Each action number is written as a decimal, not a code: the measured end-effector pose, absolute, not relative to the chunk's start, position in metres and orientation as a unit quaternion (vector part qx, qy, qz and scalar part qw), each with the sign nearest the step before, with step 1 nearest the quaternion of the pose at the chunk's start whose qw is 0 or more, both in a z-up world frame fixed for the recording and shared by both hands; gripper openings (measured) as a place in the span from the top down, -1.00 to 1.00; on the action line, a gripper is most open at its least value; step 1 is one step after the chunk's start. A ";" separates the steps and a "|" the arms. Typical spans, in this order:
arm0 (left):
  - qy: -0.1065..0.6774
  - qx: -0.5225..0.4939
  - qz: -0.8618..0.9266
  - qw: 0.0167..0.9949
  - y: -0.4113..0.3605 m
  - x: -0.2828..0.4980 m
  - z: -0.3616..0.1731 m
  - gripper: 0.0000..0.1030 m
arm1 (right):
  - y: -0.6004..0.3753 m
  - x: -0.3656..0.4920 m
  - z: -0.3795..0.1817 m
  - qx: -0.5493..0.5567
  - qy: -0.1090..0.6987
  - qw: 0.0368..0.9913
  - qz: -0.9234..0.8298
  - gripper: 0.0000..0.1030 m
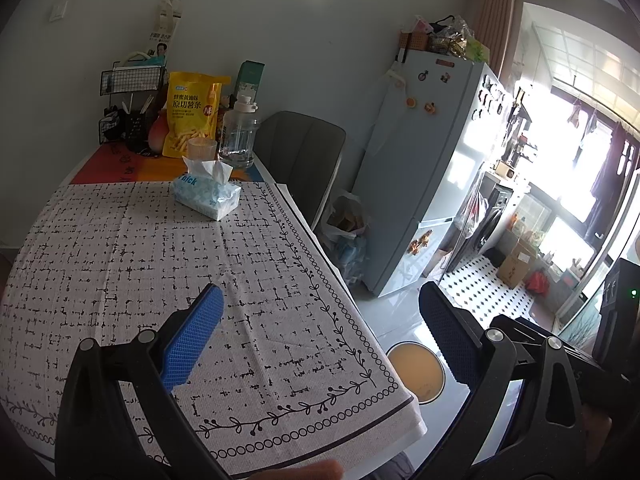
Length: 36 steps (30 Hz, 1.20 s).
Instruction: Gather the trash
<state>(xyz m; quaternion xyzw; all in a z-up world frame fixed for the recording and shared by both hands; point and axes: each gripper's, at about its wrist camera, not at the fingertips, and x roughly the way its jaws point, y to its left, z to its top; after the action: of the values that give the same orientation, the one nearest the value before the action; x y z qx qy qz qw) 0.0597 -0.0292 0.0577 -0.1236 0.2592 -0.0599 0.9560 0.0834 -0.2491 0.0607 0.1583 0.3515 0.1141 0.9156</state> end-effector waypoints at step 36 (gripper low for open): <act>0.264 -0.109 -0.075 0.955 -0.029 0.062 0.052 -0.88 | -0.246 0.082 0.064 0.155 0.353 0.915 0.117 -0.85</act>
<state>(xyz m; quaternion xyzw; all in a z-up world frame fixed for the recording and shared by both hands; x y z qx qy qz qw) 0.0616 -0.0288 0.0520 -0.1089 0.2643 -0.0750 0.9553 0.0819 -0.2457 0.0639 0.1549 0.3535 0.1166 0.9151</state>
